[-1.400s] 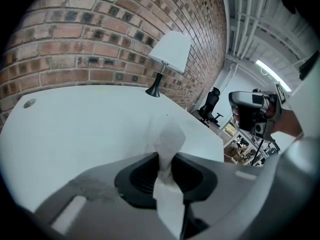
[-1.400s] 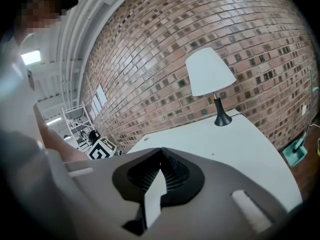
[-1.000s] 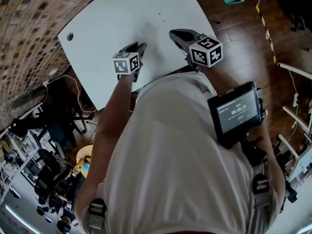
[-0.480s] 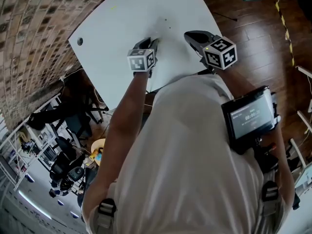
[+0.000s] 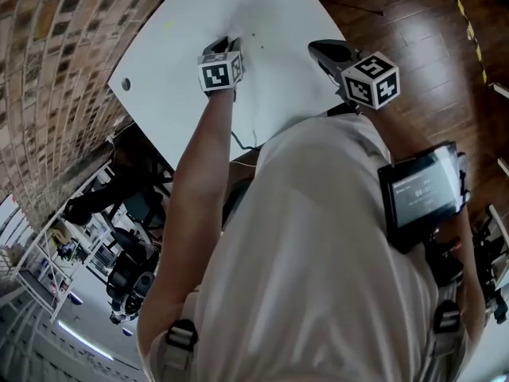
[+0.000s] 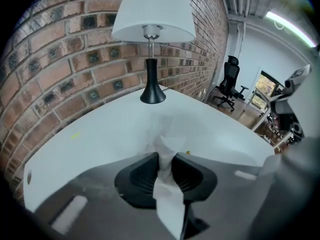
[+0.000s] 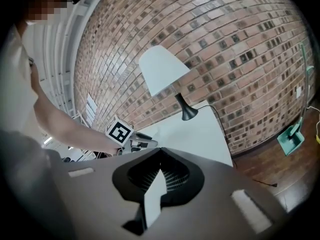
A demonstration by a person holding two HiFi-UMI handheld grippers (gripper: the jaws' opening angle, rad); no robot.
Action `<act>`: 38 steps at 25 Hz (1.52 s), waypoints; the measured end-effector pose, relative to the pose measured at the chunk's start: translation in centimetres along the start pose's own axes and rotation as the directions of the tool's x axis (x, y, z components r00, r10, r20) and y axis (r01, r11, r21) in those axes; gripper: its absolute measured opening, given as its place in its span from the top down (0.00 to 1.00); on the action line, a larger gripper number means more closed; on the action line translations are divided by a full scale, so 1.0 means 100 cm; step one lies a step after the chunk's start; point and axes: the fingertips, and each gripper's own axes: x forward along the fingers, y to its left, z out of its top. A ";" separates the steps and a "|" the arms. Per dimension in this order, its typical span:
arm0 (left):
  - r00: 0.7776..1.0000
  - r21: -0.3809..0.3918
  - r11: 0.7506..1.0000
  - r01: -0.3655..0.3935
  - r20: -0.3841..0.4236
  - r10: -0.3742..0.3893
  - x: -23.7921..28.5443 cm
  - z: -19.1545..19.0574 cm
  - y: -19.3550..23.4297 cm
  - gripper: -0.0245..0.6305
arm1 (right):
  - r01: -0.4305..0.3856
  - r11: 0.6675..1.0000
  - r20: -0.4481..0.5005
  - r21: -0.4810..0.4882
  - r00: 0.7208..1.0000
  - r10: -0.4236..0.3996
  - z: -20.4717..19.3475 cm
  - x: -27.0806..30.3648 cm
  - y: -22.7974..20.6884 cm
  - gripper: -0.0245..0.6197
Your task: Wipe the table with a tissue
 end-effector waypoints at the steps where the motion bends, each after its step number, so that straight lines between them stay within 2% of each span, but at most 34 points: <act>1: 1.000 0.000 1.000 -0.004 -0.001 0.004 0.004 0.005 0.001 0.84 | 0.007 1.000 0.001 0.006 1.000 -0.007 -0.001 -0.003 -0.003 0.95; 6: 0.999 0.023 1.000 -0.013 -0.035 0.014 0.029 0.027 -0.007 0.84 | 0.036 0.999 0.019 0.035 0.999 -0.036 -0.003 -0.025 -0.018 0.95; 11: 0.996 0.121 0.993 -0.002 -0.087 0.012 0.037 0.034 -0.006 0.84 | 0.064 0.996 0.031 0.054 0.997 -0.066 -0.006 -0.040 -0.029 0.95; 14: 0.993 0.175 0.984 0.040 -0.116 -0.020 0.041 0.027 -0.003 0.86 | 0.074 0.995 0.032 0.068 0.997 -0.076 -0.007 -0.040 -0.032 0.95; 18: 0.987 0.283 0.954 0.105 -0.149 -0.064 0.042 0.022 -0.017 0.87 | 0.059 0.996 0.034 0.069 0.997 -0.062 -0.004 -0.038 -0.030 0.95; 20: 0.983 0.303 0.942 0.144 -0.156 -0.099 0.041 0.018 -0.027 0.87 | 0.049 0.997 0.036 0.061 0.998 -0.052 -0.001 -0.037 -0.028 0.95; 26: 0.958 0.258 0.930 0.263 -0.185 -0.220 0.032 0.003 -0.051 0.85 | 0.039 0.998 0.030 0.050 0.999 -0.041 -0.003 -0.041 -0.027 0.95; 38: 0.943 0.182 0.933 0.311 -0.179 -0.279 0.016 -0.022 -0.073 0.85 | 0.027 0.999 0.036 0.045 0.999 -0.029 -0.004 -0.035 -0.019 0.95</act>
